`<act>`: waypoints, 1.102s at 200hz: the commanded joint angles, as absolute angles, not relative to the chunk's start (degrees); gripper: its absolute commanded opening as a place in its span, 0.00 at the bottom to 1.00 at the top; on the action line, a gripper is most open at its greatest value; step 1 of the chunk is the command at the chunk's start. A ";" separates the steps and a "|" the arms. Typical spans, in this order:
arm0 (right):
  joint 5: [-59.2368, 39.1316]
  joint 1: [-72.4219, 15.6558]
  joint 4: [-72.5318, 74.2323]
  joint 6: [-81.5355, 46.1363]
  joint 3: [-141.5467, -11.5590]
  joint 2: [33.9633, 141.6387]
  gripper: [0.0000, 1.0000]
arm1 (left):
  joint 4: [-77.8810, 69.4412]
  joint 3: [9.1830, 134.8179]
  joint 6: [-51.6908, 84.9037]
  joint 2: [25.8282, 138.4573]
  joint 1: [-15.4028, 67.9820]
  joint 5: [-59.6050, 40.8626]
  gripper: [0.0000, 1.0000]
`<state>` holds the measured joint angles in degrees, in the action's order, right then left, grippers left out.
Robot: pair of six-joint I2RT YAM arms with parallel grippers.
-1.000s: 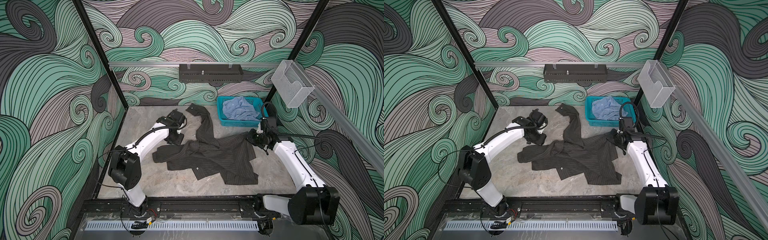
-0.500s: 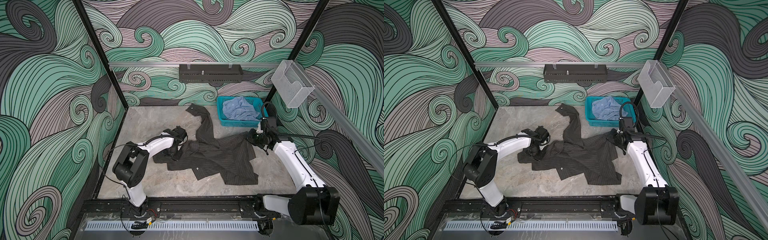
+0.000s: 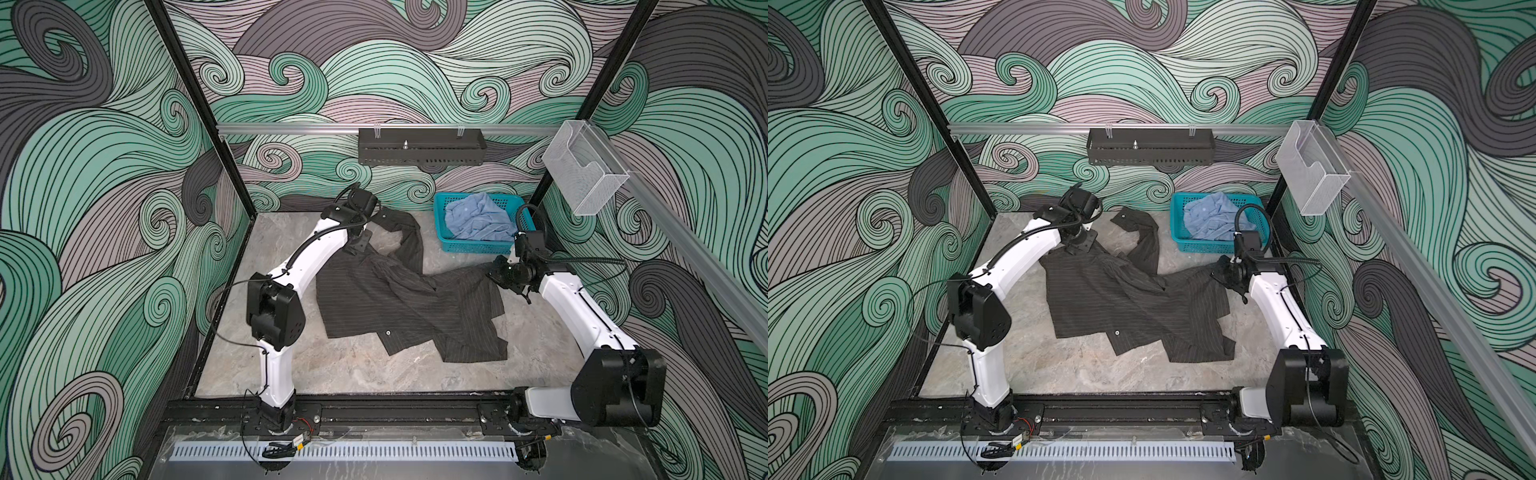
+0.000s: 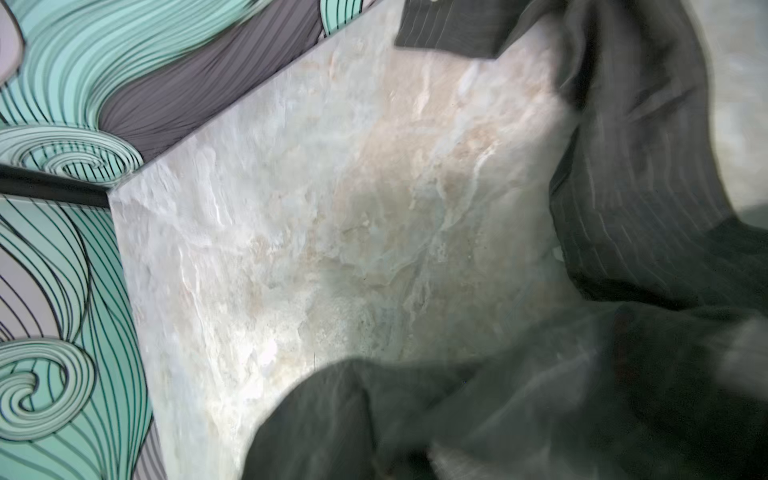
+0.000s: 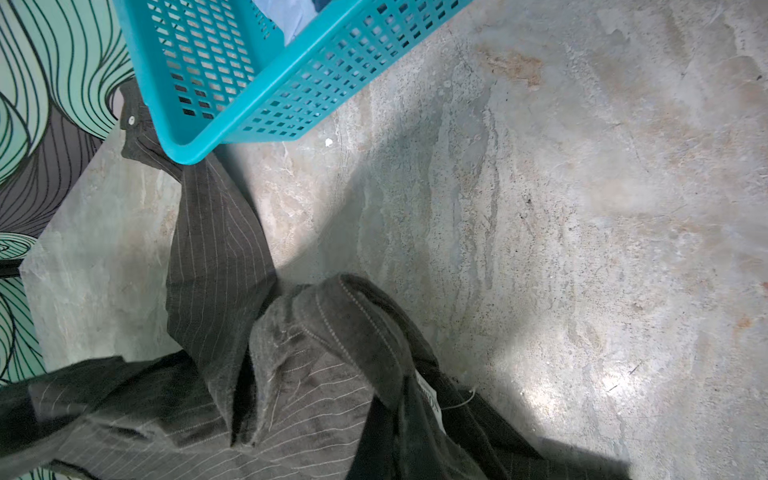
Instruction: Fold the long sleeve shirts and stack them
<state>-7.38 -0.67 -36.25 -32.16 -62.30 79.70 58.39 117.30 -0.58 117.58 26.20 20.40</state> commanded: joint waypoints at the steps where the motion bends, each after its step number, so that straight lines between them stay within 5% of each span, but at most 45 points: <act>1: -5.65 -0.36 -34.28 -32.90 -63.57 81.93 0.04 | 75.74 130.05 4.17 128.71 25.14 22.82 0.37; 30: -6.39 -0.40 -33.21 -33.47 -64.16 84.83 0.23 | 73.66 122.71 8.61 119.44 24.71 24.24 0.53; 60: -6.15 -0.35 -35.31 -33.11 -65.57 84.68 0.58 | 68.99 100.75 17.00 101.30 24.57 16.91 0.53; 86: -4.39 -0.44 -38.56 -32.33 -64.80 80.43 0.72 | 60.98 76.34 27.31 85.45 24.35 7.35 0.53; 136: -1.90 -0.35 -42.74 -32.29 -57.96 69.77 0.75 | 35.80 42.73 54.24 66.04 24.43 -10.05 0.56; 179: -1.65 -0.43 -44.24 -33.18 -55.13 65.66 0.75 | 30.14 32.42 66.48 59.78 24.70 -2.88 0.56; 220: -1.68 0.07 -45.10 -34.20 -54.40 65.66 0.76 | 22.93 32.25 68.50 66.76 24.57 4.50 0.56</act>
